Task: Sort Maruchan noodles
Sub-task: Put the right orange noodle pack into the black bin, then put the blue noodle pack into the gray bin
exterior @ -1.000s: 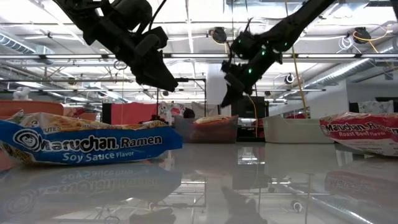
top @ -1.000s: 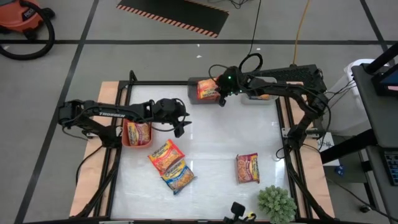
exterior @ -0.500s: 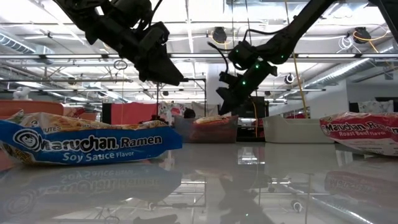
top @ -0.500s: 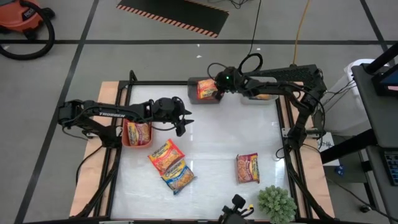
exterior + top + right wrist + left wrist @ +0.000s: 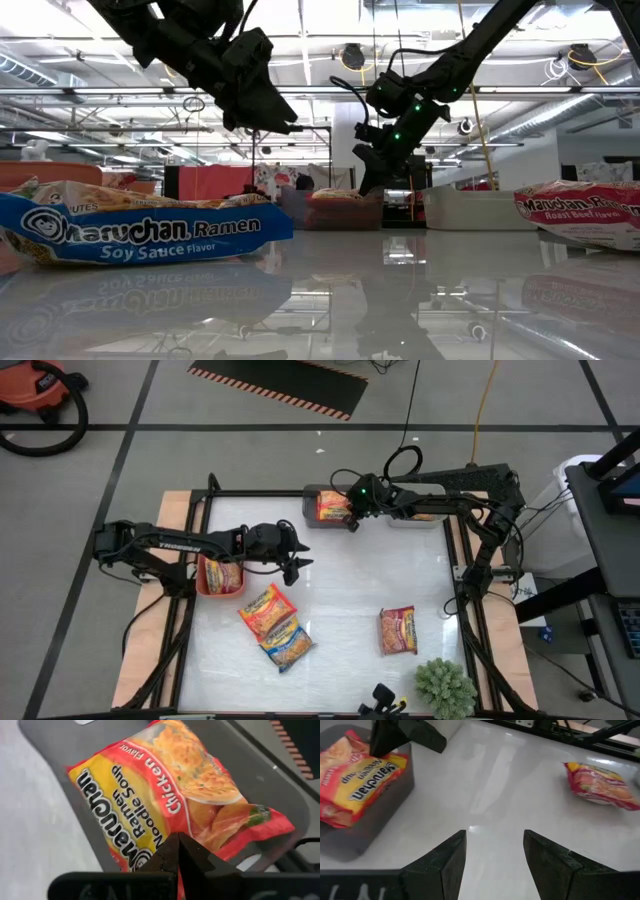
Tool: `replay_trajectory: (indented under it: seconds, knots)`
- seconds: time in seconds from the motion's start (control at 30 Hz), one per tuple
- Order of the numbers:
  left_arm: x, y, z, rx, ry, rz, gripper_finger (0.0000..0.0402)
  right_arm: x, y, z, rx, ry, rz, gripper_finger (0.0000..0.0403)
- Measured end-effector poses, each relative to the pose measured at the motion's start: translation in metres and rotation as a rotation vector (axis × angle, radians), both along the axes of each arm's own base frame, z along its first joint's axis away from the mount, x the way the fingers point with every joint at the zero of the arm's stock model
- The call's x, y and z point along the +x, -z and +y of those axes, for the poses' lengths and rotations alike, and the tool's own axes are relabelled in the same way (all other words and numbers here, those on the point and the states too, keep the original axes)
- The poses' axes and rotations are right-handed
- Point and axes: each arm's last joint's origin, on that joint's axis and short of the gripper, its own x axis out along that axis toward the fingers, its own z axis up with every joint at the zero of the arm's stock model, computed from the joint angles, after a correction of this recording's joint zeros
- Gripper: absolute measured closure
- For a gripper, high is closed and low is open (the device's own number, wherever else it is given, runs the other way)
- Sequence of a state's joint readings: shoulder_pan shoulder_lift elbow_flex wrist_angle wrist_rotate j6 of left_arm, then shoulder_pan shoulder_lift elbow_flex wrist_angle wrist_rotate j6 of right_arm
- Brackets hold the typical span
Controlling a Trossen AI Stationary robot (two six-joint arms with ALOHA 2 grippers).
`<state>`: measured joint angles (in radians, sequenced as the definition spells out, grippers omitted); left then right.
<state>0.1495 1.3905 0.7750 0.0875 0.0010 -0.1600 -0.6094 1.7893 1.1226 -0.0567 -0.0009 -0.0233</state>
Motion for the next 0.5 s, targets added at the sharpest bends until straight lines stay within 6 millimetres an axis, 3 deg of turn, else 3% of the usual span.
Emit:
replay_trajectory:
  seconds: [0.33,0.5]
  knots:
    - [0.003,0.001,-0.031,-0.038,0.073,0.004,0.0199,0.015,-0.024,0.042,-0.028,-0.013,-0.087,0.0403]
    - [0.003,0.001,-0.038,-0.037,0.077,0.004,0.0199,0.006,-0.058,0.077,-0.019,-0.067,-0.093,0.0403]
